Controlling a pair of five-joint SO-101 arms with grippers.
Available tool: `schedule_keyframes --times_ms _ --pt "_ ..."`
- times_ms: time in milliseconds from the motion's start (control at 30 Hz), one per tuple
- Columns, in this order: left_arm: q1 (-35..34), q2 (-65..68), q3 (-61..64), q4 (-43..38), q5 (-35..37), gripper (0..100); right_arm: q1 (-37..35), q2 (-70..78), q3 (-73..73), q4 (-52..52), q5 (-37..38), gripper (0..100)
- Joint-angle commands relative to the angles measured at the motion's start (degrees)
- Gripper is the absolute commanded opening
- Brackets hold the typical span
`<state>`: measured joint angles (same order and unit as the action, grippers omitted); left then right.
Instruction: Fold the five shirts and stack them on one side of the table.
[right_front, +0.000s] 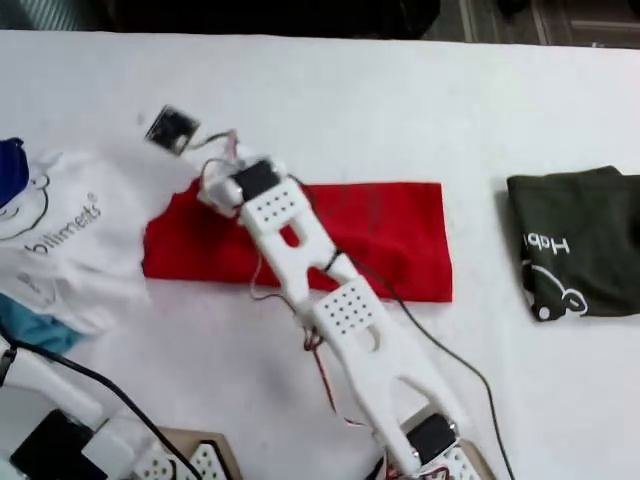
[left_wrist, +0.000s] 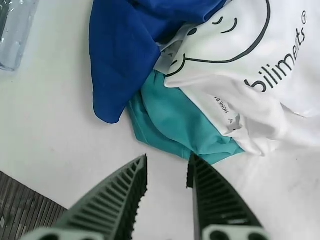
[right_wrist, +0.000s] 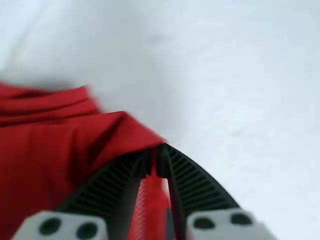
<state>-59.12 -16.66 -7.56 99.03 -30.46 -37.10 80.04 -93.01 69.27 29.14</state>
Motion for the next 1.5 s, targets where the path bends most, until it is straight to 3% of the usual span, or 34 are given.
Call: schedule_keyframes --times_ms 0,100,500,667,833,1200,1467 --pt "0.2 -1.9 -0.3 -0.4 0.0 15 2.6 -0.9 -2.5 -5.3 0.1 4.2" --pt "0.3 -1.9 -0.3 -0.4 0.0 15 3.3 -1.5 -2.5 -4.7 0.0 4.2" --pt "0.5 -1.9 -0.3 -0.4 0.0 15 1.3 -11.1 -2.5 15.9 -0.4 4.1" --pt "0.7 -1.9 -0.4 -0.5 0.1 15 1.7 -6.6 -2.5 18.7 0.0 4.1" --pt "0.7 -1.9 -0.5 -0.4 0.0 15 0.7 -5.2 -2.5 29.2 -0.4 4.1" --pt "1.6 -1.9 -0.6 -0.9 0.0 15 -0.6 -7.4 -1.7 29.7 0.0 1.8" --pt "1.6 -1.6 -0.6 -0.9 -0.1 15 -1.9 -17.8 18.2 29.7 0.1 2.0"
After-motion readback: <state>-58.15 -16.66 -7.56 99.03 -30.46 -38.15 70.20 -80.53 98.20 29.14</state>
